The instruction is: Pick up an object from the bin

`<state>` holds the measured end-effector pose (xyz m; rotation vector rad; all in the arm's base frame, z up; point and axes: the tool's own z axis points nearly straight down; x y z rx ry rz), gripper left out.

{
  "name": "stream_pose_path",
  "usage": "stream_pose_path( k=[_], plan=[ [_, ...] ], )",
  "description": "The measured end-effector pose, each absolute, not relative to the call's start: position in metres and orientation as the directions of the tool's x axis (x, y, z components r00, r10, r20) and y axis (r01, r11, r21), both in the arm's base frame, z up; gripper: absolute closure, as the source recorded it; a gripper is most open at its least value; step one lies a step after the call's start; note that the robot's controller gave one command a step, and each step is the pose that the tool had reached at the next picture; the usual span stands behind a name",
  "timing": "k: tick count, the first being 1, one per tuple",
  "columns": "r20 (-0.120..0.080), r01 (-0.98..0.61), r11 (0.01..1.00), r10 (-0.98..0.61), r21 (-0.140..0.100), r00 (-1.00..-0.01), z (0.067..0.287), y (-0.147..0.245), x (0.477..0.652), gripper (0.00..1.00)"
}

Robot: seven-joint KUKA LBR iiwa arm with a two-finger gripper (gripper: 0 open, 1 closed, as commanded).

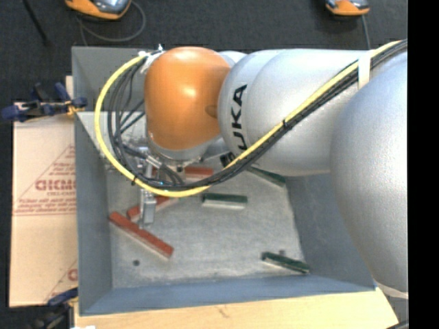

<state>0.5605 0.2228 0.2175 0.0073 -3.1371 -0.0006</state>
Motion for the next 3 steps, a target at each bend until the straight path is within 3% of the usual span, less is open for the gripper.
stream_pose_path(
  k=[1, 2, 3],
  plan=[
    [0.004, 0.077, 0.997, 0.077, -0.001, -0.997, 0.084, 0.203, 0.596, 0.00],
    [-0.003, 0.061, 0.998, 0.061, 0.002, -0.998, 0.071, 0.195, 0.582, 0.00],
    [-0.002, 0.148, 0.989, 0.148, 0.002, -0.989, 0.071, 0.210, 0.557, 0.00]
  ],
)
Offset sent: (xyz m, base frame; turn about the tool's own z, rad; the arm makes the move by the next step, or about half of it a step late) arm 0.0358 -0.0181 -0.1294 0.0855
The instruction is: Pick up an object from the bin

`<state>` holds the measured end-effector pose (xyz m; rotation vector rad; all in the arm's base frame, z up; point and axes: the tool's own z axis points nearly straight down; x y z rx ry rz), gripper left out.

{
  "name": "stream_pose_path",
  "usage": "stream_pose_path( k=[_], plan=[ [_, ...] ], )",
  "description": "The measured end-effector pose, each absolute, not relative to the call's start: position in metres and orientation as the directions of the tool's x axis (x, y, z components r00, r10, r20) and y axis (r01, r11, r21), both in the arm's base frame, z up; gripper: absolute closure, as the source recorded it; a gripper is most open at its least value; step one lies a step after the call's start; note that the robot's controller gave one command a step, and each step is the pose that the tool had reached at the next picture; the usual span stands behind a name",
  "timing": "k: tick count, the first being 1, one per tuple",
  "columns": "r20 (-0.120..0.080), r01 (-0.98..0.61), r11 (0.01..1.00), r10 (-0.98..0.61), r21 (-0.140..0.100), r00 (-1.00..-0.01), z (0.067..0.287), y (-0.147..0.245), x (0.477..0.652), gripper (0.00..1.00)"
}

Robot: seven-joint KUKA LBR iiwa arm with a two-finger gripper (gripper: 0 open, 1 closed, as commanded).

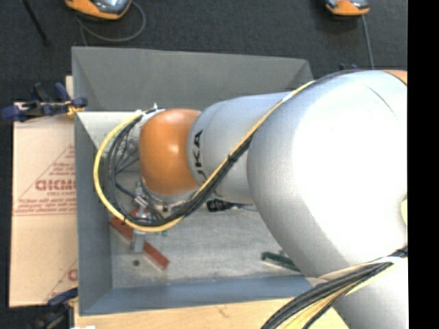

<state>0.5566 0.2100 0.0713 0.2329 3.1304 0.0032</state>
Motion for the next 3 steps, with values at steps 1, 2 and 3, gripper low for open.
stream_pose_path(
  k=[1, 2, 3],
  plan=[
    [0.000, 0.164, 0.987, 0.164, 0.001, -0.987, 0.070, 0.201, 0.539, 0.00],
    [-0.002, 0.169, 0.986, 0.169, 0.000, -0.986, 0.071, 0.200, 0.540, 1.00],
    [-0.007, 0.142, 0.990, 0.142, 0.006, -0.990, 0.155, 0.222, 0.517, 1.00]
  ],
)
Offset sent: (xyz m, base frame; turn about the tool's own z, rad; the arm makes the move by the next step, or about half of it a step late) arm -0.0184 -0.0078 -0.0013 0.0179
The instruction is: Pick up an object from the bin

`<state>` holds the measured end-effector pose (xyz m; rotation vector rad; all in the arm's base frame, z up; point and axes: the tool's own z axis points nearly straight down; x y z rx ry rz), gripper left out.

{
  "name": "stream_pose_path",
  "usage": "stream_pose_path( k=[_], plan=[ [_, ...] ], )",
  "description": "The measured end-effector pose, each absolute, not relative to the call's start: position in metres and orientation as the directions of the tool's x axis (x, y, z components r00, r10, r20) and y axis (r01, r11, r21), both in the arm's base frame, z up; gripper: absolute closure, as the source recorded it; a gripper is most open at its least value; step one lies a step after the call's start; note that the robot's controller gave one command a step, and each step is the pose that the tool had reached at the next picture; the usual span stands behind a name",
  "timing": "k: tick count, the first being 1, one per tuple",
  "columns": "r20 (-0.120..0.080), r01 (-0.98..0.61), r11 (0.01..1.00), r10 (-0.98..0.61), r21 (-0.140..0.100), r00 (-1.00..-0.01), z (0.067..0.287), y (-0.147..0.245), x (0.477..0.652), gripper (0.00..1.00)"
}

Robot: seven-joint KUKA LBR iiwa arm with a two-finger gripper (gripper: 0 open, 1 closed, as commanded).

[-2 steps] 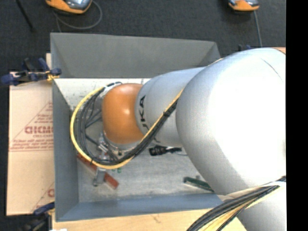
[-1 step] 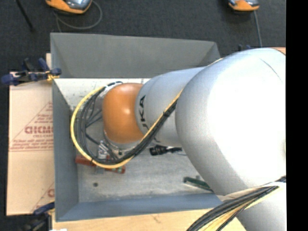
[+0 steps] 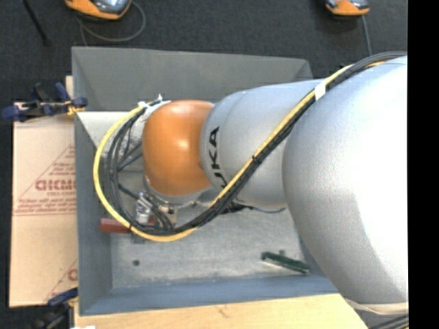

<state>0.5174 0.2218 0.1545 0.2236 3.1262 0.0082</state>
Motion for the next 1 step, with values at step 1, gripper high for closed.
stream_pose_path(
  k=[1],
  plan=[
    [-0.010, 0.108, 0.994, 0.108, 0.006, -0.994, 0.2416, 0.2172, 0.5181, 1.00]
  ],
)
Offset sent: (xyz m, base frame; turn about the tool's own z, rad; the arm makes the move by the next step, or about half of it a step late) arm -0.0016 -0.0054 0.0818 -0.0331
